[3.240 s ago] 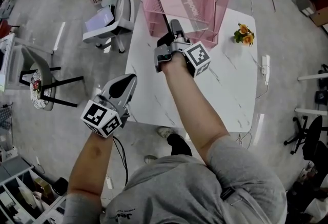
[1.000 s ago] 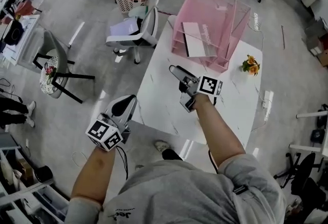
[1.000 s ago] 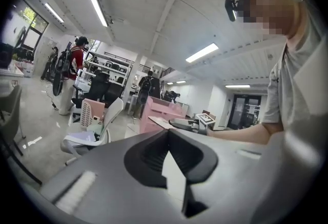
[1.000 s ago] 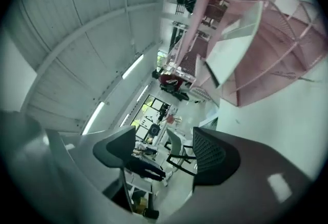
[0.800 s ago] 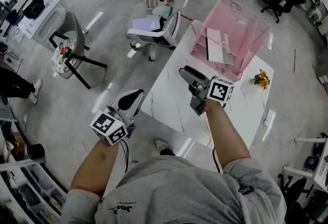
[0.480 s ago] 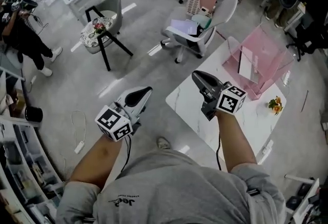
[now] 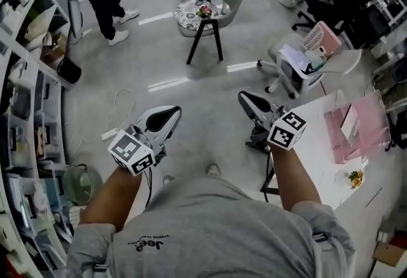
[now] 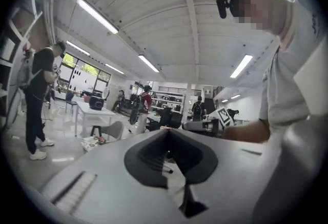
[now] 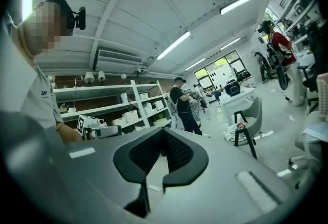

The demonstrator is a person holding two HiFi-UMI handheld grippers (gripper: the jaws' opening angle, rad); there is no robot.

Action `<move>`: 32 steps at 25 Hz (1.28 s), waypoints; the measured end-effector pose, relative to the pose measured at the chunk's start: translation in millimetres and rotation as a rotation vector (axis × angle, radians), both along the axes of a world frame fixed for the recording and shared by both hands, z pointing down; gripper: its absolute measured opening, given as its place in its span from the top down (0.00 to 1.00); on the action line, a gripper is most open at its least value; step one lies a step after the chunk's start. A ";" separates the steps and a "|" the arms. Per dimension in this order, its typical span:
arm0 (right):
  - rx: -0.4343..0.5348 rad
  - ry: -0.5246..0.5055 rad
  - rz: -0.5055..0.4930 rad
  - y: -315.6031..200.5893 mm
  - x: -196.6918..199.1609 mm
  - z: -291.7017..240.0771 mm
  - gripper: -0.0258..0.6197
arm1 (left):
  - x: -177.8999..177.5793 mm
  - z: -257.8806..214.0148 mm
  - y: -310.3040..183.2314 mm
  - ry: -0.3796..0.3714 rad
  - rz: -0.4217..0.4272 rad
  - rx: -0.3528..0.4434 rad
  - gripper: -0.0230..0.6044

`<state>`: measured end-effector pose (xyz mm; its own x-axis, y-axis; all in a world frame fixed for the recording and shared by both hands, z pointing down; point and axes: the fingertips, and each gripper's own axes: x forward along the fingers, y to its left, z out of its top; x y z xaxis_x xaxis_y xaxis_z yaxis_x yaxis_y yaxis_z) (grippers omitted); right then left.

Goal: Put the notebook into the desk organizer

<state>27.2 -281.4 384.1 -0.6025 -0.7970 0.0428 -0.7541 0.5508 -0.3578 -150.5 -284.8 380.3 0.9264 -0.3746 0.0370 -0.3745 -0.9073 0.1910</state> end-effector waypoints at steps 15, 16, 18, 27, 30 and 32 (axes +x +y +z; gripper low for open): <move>0.010 0.146 -0.270 -43.5 -222.0 11.9 0.96 | -232.8 7.1 9.8 0.011 -0.359 -0.010 0.87; 0.009 0.151 -0.277 -43.3 -228.6 13.4 0.96 | -239.6 8.4 9.9 0.015 -0.367 -0.010 0.87; 0.003 0.160 -0.289 -42.2 -238.4 16.9 0.96 | -248.4 9.2 10.1 0.018 -0.380 -0.014 0.87; -0.002 0.172 -0.286 -41.7 -246.5 20.6 0.96 | -251.1 7.4 8.6 0.019 -0.368 -0.026 0.87; 0.010 0.202 -0.275 -41.2 -241.4 20.0 0.96 | -246.3 8.3 8.0 0.017 -0.356 -0.020 0.87; 0.008 0.205 -0.269 -42.0 -238.6 19.4 0.96 | -244.0 7.9 7.0 0.016 -0.347 -0.018 0.87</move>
<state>-211.5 -323.4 403.4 -0.7707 -0.6114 0.1795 -0.6372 0.7420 -0.2083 -394.5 -277.8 388.2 0.7442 -0.6671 0.0330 -0.6573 -0.7227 0.2136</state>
